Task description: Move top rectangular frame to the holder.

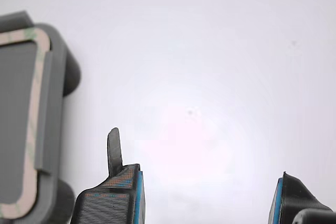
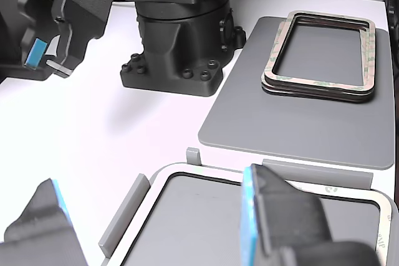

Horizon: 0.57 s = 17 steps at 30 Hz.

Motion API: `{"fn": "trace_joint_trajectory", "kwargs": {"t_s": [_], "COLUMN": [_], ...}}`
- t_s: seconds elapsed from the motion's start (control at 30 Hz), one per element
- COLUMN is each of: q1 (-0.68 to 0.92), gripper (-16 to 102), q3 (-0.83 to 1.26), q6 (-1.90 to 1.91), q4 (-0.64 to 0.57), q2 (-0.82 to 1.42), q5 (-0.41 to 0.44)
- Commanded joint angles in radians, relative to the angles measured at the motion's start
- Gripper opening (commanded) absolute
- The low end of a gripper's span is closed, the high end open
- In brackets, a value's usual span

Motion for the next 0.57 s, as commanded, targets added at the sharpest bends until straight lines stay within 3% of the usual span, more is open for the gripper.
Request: {"fn": "trace_joint_trajectory", "kwargs": {"t_s": [0.0, 0.53], "q1": [-0.009, -0.009], "gripper": [100, 100], "q3": [0.066, 0.087], "q6": [0.005, 0.026], "q4": [-0.002, 0.003], "q2": [0.143, 0.207], "q5": [0.008, 0.025]}}
